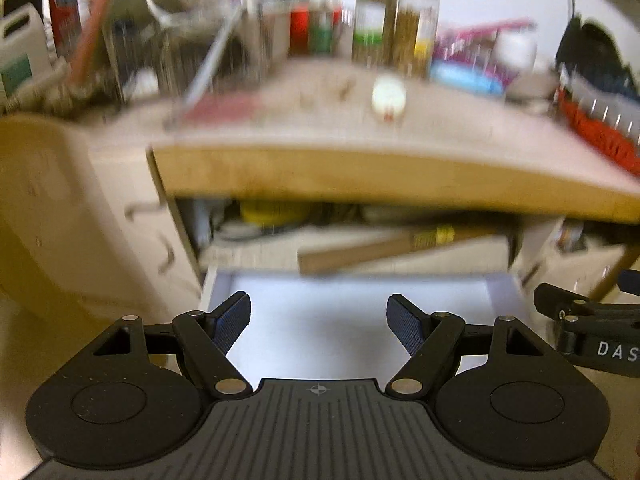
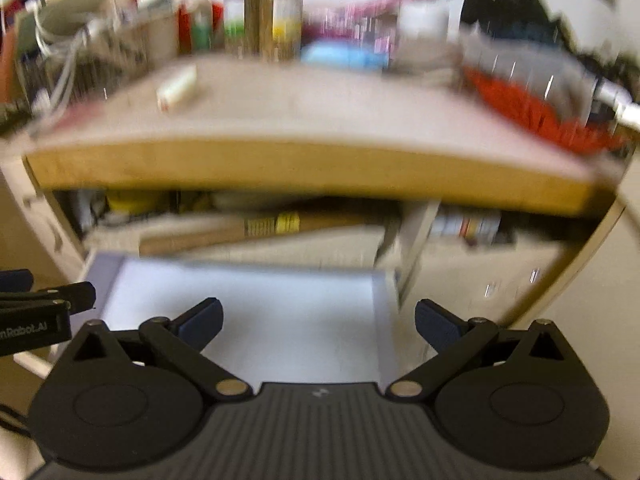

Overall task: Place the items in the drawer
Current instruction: 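Raise both grippers to the countertop above the open drawer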

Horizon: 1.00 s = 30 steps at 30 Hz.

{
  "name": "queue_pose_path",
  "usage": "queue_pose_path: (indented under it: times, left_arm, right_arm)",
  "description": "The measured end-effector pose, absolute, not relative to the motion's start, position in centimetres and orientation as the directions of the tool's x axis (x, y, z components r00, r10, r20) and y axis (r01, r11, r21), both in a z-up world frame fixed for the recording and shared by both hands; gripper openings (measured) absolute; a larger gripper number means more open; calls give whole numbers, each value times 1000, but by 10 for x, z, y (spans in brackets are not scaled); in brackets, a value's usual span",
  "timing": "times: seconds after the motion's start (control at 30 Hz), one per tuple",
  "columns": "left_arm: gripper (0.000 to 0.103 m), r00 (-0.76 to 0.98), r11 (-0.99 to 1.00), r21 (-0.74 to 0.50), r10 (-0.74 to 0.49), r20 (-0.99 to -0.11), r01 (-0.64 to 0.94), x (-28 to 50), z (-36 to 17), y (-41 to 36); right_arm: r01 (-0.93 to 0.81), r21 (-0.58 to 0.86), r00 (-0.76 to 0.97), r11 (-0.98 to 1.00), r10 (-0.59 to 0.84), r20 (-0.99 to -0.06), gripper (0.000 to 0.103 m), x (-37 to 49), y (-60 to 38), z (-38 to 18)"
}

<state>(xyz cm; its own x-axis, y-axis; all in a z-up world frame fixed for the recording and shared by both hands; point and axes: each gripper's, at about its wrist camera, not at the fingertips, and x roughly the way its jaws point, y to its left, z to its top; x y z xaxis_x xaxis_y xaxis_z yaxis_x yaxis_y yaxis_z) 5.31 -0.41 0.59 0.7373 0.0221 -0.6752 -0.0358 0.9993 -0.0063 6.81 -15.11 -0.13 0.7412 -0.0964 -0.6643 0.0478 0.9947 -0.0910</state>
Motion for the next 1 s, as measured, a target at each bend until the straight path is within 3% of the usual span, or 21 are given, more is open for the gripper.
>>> queue_pose_path:
  times: [0.37, 0.73, 1.0]
  left_arm:
    - [75, 906, 996, -82, -8, -424, -29, 44, 48, 1]
    - [75, 940, 996, -52, -87, -330, 74, 44, 53, -10]
    - [75, 938, 998, -34, -61, -342, 53, 62, 48, -10]
  right_arm:
    - [68, -86, 903, 994, -98, -417, 103, 56, -157, 48]
    - [46, -120, 928, 992, -87, -361, 103, 49, -152, 54]
    - [41, -107, 926, 993, -78, -370, 102, 48, -153, 52]
